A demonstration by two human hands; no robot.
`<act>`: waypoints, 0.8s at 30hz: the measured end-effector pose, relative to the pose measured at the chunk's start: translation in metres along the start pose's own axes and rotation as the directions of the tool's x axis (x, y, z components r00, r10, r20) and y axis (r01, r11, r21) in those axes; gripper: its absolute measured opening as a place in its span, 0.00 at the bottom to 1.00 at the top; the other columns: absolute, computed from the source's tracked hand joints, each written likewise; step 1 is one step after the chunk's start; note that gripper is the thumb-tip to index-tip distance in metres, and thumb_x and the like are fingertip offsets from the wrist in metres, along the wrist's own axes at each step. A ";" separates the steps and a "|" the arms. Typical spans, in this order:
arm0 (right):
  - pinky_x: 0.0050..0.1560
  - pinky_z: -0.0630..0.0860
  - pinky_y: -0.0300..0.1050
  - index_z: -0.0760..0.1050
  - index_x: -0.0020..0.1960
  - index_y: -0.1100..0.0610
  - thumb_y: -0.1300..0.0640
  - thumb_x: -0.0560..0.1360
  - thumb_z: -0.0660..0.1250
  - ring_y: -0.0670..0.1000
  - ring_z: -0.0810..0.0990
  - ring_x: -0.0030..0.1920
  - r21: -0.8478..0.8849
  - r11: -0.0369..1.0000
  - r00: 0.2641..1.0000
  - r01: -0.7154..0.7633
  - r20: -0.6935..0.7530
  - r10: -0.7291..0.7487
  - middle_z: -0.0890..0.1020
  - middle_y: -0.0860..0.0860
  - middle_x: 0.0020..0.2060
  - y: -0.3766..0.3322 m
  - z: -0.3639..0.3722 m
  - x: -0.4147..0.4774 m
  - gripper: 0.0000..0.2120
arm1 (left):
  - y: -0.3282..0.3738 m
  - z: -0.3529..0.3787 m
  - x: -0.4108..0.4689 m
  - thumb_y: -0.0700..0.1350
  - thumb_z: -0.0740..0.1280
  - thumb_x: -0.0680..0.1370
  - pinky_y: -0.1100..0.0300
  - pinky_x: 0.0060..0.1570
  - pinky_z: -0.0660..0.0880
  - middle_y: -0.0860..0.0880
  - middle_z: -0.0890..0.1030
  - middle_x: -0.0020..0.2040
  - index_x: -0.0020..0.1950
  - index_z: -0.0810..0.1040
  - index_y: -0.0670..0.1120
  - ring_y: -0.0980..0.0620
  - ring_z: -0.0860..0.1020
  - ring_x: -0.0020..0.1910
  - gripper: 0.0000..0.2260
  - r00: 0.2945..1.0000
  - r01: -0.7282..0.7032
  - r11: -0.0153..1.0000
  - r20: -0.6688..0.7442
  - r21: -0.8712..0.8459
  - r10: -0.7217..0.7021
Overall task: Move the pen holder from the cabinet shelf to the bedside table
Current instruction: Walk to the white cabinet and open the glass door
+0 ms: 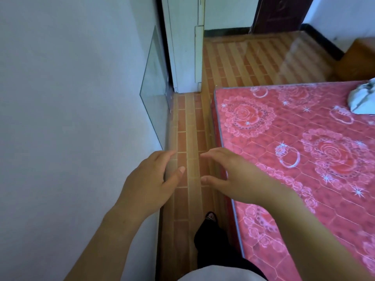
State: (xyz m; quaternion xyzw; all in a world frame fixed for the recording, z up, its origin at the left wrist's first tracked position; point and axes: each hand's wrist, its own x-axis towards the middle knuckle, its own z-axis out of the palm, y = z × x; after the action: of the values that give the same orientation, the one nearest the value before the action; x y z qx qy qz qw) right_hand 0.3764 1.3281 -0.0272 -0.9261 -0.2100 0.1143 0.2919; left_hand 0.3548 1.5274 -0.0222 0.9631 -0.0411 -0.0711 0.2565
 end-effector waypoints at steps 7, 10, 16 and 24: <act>0.57 0.57 0.28 0.64 0.69 0.48 0.46 0.74 0.65 0.44 0.67 0.65 -0.029 0.999 0.999 -0.046 -0.028 0.045 0.68 0.45 0.68 0.070 -0.075 0.106 0.25 | 0.028 -0.012 0.160 0.65 0.51 0.72 0.53 0.66 0.65 0.57 0.64 0.72 0.70 0.60 0.59 0.55 0.64 0.69 0.27 0.998 -0.029 0.999 0.051 -0.014 0.029; 0.53 0.54 0.22 0.64 0.69 0.49 0.47 0.74 0.65 0.44 0.66 0.65 -0.045 0.997 0.998 -0.055 -0.026 0.054 0.67 0.46 0.68 0.094 -0.097 0.151 0.25 | 0.031 -0.017 0.218 0.61 0.55 0.75 0.56 0.64 0.64 0.57 0.64 0.71 0.70 0.61 0.58 0.56 0.65 0.68 0.23 0.997 -0.068 0.998 0.025 -0.016 0.069; 0.63 0.61 0.37 0.62 0.69 0.46 0.45 0.74 0.64 0.46 0.66 0.67 0.001 0.999 0.997 -0.052 0.056 0.052 0.65 0.45 0.70 0.124 -0.119 0.245 0.25 | 0.004 -0.028 0.301 0.60 0.56 0.75 0.58 0.59 0.67 0.56 0.68 0.68 0.69 0.63 0.57 0.57 0.68 0.64 0.23 0.999 -0.015 0.998 0.029 -0.061 0.017; 0.60 0.62 0.36 0.62 0.69 0.45 0.44 0.73 0.65 0.45 0.67 0.65 -0.020 0.999 0.998 -0.034 0.048 0.035 0.67 0.44 0.68 0.153 -0.151 0.400 0.26 | -0.034 -0.060 0.458 0.59 0.56 0.76 0.62 0.59 0.64 0.57 0.67 0.68 0.69 0.62 0.56 0.58 0.67 0.64 0.23 0.998 -0.056 0.997 -0.005 -0.059 0.056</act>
State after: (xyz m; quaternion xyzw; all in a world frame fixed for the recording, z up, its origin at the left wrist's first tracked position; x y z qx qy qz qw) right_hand 0.8303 1.3217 -0.0314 -0.9293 -0.2020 0.1395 0.2758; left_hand 0.8181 1.5330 -0.0402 0.9536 -0.0655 -0.0634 0.2870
